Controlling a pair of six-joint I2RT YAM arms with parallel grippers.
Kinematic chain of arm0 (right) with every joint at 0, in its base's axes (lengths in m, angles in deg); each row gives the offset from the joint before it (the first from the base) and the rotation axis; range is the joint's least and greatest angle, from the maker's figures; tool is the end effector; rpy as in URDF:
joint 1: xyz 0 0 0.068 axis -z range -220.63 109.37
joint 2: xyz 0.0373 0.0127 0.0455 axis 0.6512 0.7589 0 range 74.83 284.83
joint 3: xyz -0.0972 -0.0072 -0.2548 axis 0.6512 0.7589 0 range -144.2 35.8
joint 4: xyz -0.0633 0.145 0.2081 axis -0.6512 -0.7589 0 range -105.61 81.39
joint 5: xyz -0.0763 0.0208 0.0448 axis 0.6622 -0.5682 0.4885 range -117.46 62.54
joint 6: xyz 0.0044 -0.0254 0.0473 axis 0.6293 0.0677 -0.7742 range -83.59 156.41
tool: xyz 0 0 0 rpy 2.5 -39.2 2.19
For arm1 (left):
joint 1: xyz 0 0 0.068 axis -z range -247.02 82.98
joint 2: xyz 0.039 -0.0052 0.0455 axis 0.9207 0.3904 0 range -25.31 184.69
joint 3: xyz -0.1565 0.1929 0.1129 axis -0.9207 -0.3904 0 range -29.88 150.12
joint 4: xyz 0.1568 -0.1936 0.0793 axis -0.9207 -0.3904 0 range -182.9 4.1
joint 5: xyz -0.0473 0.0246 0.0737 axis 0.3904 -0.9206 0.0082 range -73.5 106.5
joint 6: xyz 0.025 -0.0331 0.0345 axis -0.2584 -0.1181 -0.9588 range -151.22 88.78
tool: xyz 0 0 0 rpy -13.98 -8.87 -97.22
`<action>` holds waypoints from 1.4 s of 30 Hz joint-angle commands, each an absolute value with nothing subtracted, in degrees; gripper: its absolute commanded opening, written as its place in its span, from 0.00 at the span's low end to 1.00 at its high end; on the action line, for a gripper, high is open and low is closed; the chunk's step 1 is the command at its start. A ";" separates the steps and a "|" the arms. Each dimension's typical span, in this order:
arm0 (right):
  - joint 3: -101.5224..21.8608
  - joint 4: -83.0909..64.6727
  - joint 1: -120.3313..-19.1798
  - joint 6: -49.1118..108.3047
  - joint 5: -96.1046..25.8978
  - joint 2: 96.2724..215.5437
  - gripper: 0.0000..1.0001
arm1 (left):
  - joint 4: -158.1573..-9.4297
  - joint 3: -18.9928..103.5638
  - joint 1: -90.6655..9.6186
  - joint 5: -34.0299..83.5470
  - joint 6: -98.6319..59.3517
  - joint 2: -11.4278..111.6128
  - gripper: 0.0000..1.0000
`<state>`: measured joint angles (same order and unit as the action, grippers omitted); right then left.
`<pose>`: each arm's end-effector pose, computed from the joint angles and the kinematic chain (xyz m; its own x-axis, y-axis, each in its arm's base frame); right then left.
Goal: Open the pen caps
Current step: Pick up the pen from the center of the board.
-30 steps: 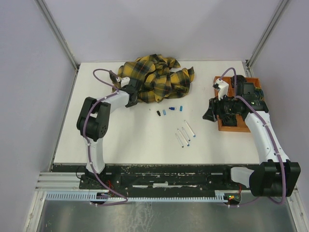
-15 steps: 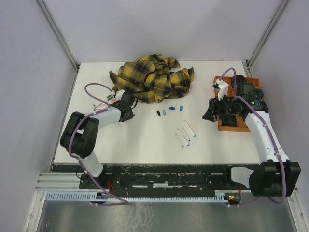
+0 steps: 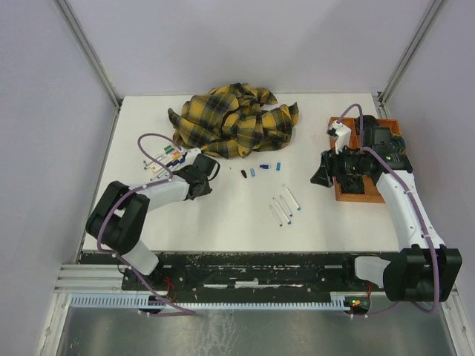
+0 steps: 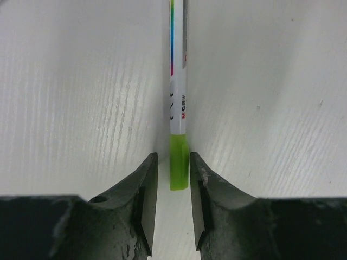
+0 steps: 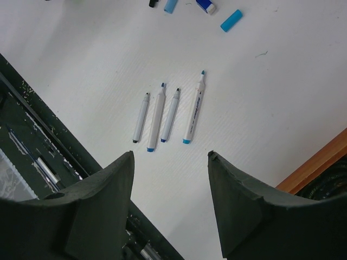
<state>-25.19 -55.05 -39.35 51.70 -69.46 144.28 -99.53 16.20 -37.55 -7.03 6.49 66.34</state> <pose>0.2367 0.0186 0.3018 -0.6920 -0.1804 -0.6990 -0.5706 0.7299 0.3765 0.2652 -0.1336 0.1528 -0.7587 -0.2154 -0.6148 -0.2414 0.9695 -0.0418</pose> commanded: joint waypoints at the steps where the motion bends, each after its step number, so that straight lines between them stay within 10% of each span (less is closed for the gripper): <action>1: -25.52 -54.47 -39.04 52.32 -70.88 144.34 0.64 | -103.94 19.04 -37.76 -9.51 5.45 70.80 0.36; 10: -25.58 -54.49 -38.99 52.07 -71.62 144.46 0.65 | -106.87 19.69 -36.42 -8.13 4.38 73.42 0.19; 23: -25.66 -54.76 -39.04 51.97 -72.73 144.72 0.65 | -108.55 17.58 -34.47 -6.92 3.56 67.60 0.33; 32: -25.67 -55.47 -39.00 53.13 -74.38 144.60 0.65 | -107.66 17.97 -34.14 -7.07 2.51 70.22 0.03; 42: -22.54 -61.55 -39.48 73.67 -91.93 139.02 0.73 | -101.19 14.12 -28.82 -1.92 -3.35 58.20 0.03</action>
<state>-24.55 -58.96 -39.33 60.97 -82.14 142.90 -104.11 16.20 -30.27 -5.57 0.88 64.59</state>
